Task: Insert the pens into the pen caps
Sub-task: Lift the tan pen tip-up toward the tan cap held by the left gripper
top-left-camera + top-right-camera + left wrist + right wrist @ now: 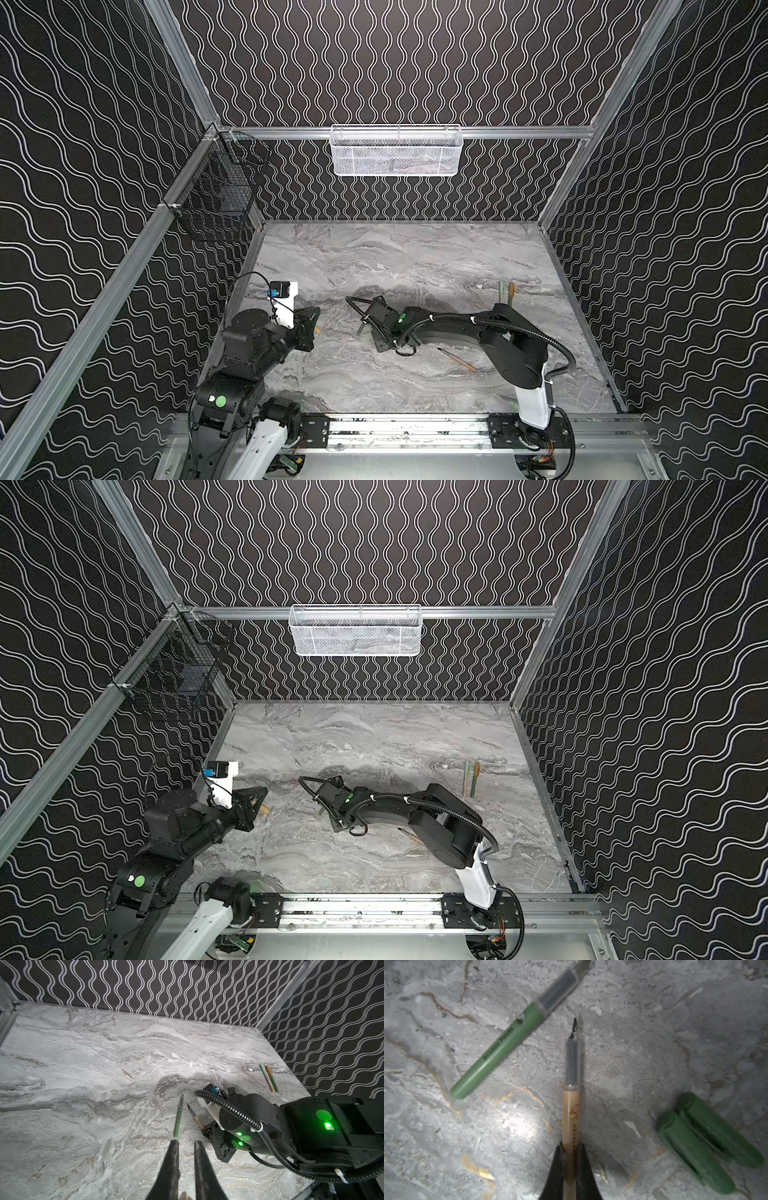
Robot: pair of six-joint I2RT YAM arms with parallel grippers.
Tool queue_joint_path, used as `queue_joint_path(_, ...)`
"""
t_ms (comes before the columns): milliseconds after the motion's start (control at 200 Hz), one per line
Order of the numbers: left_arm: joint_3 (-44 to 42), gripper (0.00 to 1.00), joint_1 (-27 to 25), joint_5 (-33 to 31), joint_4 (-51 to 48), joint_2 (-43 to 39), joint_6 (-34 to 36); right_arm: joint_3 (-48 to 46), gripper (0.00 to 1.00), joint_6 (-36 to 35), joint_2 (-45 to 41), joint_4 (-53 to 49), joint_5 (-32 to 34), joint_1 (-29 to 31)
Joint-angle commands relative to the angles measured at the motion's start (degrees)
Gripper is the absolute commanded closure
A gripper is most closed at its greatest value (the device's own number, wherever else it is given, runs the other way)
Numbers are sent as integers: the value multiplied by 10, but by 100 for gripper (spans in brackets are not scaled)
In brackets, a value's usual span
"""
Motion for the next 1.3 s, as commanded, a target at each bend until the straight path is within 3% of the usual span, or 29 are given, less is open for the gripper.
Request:
queue_joint_path(0, -6, 100, 1, 58, 41, 15, 3, -26, 98, -5, -2, -100, -59, -8)
queue_joint_path(205, -13, 100, 1, 137, 67, 45, 2, -74, 99, -9, -83, -81, -50, -24)
queue_joint_path(280, -16, 100, 1, 169, 78, 60, -2, -99, 100, -41, -128, -49, -54, -22)
queue_joint_path(606, -30, 100, 1, 301, 133, 111, -19, -274, 100, -202, -361, 154, -159, 14)
queue_joint_path(766, -44, 100, 1, 362, 172, 119, -37, -324, 100, -239, -450, 216, -215, 36)
queue_joint_path(1021, -77, 100, 1, 443, 270, 108, -107, -334, 100, -264, -488, 270, -242, 79)
queue_joint_path(1296, -77, 100, 1, 452, 278, 101, -110, -351, 100, -269, -510, 290, -234, 98)
